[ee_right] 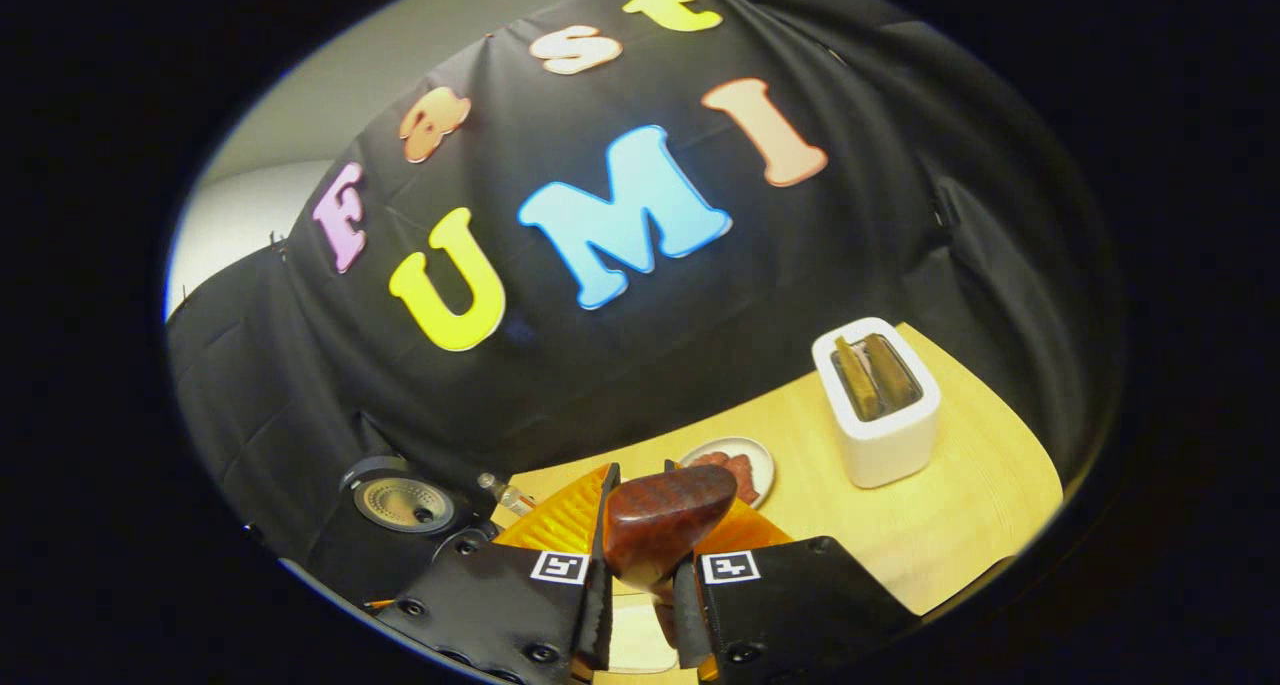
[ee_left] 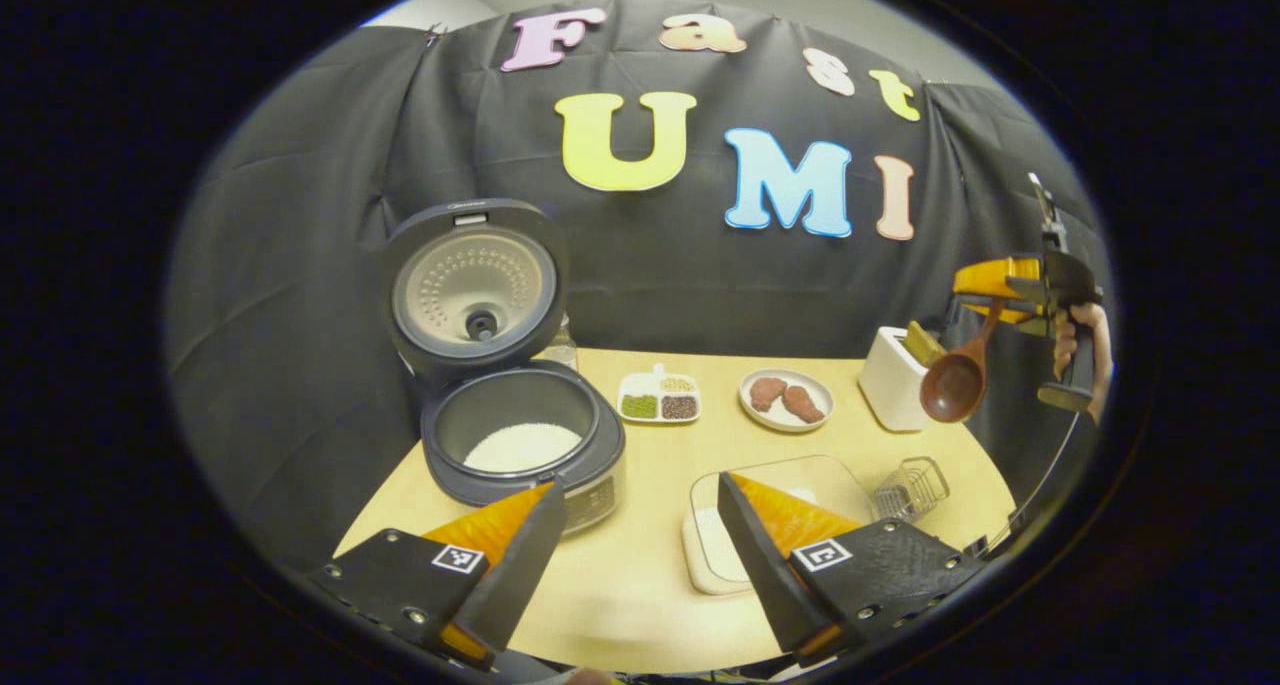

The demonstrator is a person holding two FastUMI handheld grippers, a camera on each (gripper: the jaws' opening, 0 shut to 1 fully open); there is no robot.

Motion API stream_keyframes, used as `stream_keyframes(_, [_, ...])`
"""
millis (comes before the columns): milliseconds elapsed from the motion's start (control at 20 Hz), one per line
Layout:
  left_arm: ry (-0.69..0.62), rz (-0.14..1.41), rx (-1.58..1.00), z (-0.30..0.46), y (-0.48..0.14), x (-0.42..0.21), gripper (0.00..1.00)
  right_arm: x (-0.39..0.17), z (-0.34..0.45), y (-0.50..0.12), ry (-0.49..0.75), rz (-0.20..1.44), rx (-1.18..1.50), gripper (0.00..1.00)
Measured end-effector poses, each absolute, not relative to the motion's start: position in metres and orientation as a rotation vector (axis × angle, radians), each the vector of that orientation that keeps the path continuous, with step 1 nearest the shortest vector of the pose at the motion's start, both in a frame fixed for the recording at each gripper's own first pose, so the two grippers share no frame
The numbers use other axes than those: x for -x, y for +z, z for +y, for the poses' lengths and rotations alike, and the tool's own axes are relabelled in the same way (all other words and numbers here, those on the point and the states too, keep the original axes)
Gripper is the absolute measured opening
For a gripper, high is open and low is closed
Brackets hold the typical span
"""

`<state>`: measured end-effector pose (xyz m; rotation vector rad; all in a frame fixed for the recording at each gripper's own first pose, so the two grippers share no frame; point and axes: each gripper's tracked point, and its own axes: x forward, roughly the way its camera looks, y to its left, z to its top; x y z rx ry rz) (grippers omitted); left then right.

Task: Close the left gripper, press the button to open the rice cooker; take a wooden spoon from the chopstick holder with the right hand, scoop a spoonful of rice and pour it into the rice cooker, then put the wooden spoon back into the chopstick holder.

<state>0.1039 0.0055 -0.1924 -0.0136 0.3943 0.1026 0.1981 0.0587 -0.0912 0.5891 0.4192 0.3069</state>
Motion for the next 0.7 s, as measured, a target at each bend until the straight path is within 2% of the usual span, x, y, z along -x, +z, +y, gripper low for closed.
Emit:
stream_keyframes(250, [0.213, 0.378, 0.037, -0.02, -0.188, -0.089, 0.95, -0.2, 0.026, -0.162, 0.268, 0.519, -0.602, 0.27])
stream_keyframes(700, [0.36, 0.434, 0.068, -0.011, -0.196, -0.039, 0.95, -0.201, 0.035, -0.253, 0.248, 0.662, -0.603, 0.27])
